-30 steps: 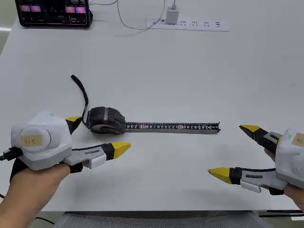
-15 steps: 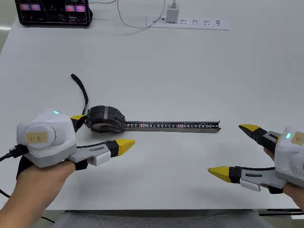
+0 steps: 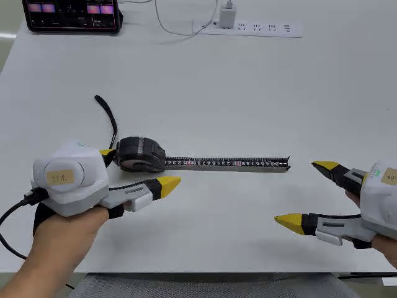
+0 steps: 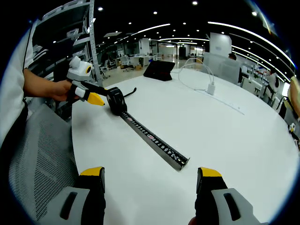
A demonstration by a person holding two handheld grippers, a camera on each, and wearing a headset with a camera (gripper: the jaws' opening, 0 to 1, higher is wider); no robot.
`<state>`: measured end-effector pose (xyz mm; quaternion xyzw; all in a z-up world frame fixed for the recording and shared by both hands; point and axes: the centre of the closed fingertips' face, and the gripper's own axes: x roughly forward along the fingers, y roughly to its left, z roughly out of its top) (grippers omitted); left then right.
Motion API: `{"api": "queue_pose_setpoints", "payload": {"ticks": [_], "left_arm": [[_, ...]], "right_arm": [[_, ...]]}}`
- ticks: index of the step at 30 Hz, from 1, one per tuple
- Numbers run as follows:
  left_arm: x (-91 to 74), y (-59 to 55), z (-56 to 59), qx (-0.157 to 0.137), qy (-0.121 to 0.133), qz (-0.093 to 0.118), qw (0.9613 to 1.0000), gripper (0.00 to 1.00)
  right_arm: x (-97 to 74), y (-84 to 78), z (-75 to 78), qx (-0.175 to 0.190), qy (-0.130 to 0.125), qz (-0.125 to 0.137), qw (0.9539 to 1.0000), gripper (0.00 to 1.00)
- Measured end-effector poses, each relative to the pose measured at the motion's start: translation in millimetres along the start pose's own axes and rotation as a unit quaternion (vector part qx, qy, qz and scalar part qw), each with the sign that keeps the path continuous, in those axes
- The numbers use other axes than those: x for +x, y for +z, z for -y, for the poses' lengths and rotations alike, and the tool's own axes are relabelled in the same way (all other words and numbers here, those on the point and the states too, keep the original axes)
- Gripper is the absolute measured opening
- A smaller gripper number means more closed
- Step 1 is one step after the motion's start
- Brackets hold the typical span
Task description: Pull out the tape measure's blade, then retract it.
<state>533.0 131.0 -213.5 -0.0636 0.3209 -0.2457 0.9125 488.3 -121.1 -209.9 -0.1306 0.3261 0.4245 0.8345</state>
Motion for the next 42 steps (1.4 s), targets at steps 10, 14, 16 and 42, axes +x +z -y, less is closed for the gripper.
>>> {"api": "queue_pose_setpoints", "payload": {"ticks": [10,14,16,42], "left_arm": [[3.4,0.8,-3.6,-0.012,0.025,0.006,0.9996,0.85],[5.9,1.0,-3.7,-0.015,0.036,0.007,0.9992,0.84],[6.8,1.1,-4.7,-0.017,0.043,0.007,0.9989,0.84],[15.4,0.9,-19.2,-0.039,0.115,0.006,0.9926,0.75]], "right_arm": [[0.6,-3.8,7.8,-0.025,0.006,-0.019,0.9995,0.74],[1.3,-3.7,11.1,-0.036,0.007,-0.027,0.9990,0.73],[1.8,-3.1,12.8,-0.042,0.008,-0.032,0.9986,0.72],[13.6,-2.4,35.6,-0.124,0.047,-0.089,0.9872,0.55]]}}
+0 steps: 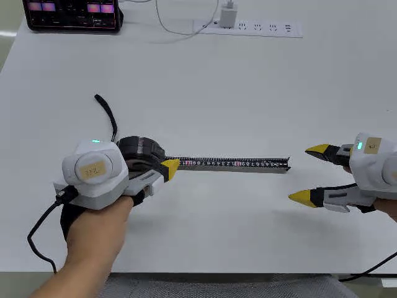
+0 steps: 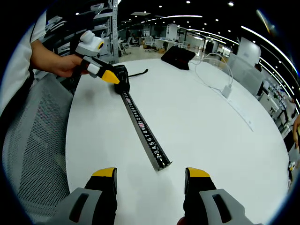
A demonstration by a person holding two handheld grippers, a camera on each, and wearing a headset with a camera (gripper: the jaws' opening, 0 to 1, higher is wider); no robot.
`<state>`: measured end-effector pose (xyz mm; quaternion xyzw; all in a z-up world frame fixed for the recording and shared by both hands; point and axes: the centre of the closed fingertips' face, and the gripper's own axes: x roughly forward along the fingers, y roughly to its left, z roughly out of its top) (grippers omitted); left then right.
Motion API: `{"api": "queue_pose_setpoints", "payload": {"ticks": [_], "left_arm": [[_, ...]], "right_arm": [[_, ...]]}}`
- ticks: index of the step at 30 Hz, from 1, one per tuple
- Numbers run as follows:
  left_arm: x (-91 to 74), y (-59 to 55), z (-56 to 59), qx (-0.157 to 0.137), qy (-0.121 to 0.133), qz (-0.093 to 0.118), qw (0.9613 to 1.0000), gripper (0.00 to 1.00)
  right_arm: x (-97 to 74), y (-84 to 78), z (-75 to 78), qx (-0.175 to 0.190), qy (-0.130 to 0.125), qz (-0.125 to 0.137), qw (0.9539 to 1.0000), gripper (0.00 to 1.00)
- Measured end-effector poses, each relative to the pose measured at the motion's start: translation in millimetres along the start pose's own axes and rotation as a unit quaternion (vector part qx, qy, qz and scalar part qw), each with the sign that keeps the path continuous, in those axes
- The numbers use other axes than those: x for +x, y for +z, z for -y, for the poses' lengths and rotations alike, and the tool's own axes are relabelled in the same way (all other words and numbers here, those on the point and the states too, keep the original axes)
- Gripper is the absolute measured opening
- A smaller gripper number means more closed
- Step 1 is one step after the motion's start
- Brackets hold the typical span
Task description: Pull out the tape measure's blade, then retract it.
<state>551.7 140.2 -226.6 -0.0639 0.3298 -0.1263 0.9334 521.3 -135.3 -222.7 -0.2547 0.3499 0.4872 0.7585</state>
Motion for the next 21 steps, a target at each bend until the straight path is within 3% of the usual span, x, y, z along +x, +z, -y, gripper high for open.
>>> {"api": "queue_pose_setpoints", "payload": {"ticks": [21], "left_arm": [[3.9,1.1,-9.6,-0.025,0.046,0.003,0.9986,0.67]], "right_arm": [[11.1,3.5,11.6,-0.053,0.035,-0.028,0.9976,0.44]]}}
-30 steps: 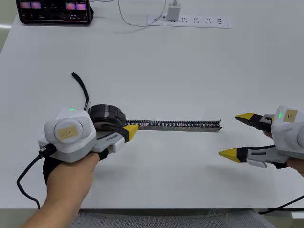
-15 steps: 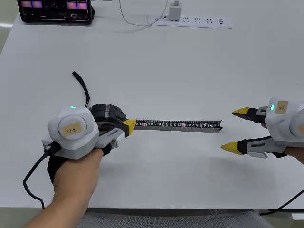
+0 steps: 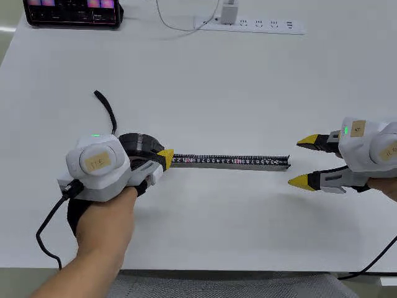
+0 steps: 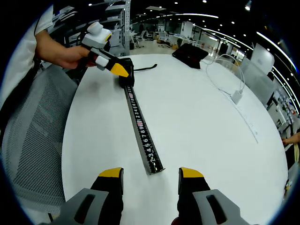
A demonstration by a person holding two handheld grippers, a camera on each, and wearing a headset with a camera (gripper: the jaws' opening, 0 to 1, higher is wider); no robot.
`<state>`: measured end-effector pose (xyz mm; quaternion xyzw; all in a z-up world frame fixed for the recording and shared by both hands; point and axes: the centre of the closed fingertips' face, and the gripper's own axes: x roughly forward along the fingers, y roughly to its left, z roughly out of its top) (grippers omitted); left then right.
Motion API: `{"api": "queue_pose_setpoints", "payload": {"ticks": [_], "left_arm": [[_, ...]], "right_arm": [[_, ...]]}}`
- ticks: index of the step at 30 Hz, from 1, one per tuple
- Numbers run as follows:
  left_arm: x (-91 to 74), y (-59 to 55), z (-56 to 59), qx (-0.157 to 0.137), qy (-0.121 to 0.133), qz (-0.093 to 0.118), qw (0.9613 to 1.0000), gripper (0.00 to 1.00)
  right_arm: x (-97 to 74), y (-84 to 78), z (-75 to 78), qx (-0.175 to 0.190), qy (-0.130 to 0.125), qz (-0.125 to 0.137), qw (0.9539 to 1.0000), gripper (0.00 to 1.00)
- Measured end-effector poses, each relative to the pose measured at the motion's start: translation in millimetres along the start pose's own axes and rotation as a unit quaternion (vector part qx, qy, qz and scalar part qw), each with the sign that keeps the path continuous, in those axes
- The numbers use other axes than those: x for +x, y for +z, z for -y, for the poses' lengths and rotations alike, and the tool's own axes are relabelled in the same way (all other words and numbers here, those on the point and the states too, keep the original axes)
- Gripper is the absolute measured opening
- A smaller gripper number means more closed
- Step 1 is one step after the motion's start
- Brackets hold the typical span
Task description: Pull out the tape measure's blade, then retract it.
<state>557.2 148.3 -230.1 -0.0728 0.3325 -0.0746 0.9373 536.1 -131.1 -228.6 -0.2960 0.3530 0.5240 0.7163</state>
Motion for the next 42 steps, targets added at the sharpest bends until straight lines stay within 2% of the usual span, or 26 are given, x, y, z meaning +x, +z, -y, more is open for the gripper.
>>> {"api": "queue_pose_setpoints", "payload": {"ticks": [13,26,42], "left_arm": [[1.2,-1.0,-4.4,0.003,0.013,-0.002,0.9999,0.61],[1.5,-1.0,-5.1,-0.001,0.012,-0.003,0.9999,0.60],[1.9,-1.2,-5.5,-0.001,0.012,-0.004,0.9999,0.60]], "right_arm": [[7.5,0.6,2.8,-0.023,0.021,-0.018,0.9994,0.39],[12.2,2.1,4.1,-0.038,0.037,-0.029,0.9982,0.34],[24.4,-6.2,4.8,-0.068,0.072,-0.065,0.9930,0.24]]}}
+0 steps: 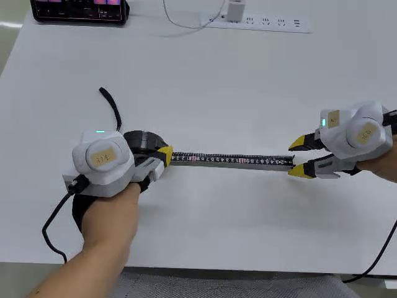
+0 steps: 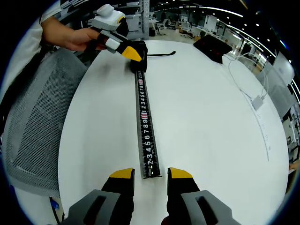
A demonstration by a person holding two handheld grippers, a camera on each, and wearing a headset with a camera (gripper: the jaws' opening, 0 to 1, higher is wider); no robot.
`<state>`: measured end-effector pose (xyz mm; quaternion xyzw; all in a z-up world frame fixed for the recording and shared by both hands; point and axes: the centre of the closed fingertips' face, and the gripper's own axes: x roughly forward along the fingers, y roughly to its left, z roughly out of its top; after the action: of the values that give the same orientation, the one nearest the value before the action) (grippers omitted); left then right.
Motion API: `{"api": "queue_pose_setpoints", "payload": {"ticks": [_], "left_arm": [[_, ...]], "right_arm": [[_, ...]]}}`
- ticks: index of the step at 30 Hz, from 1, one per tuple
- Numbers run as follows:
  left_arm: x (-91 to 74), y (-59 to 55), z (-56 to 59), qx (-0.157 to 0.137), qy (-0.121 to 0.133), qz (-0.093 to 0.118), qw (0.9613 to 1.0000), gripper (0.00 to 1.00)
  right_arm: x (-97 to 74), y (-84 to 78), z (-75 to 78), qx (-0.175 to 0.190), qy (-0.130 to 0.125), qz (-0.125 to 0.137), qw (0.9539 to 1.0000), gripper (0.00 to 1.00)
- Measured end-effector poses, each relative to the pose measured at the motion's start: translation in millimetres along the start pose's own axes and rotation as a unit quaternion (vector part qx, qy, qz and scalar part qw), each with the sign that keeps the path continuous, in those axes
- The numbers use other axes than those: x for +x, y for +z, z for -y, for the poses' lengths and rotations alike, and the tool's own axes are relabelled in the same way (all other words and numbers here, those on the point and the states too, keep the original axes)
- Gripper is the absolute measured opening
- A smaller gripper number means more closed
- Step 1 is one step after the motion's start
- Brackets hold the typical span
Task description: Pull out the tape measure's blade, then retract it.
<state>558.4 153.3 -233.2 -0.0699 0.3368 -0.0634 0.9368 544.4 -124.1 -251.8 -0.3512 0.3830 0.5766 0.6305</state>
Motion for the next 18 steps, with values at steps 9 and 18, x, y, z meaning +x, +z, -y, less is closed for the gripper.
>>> {"api": "queue_pose_setpoints", "payload": {"ticks": [9,18], "left_arm": [[0.4,-0.1,-0.1,0.000,0.000,-0.001,1.0000,0.60],[0.4,-0.3,-0.1,0.000,0.000,-0.002,1.0000,0.60]], "right_arm": [[4.2,-1.2,1.3,-0.006,0.011,-0.012,0.9998,0.18],[7.9,-2.1,-1.7,-0.012,0.023,-0.021,0.9994,0.13]]}}
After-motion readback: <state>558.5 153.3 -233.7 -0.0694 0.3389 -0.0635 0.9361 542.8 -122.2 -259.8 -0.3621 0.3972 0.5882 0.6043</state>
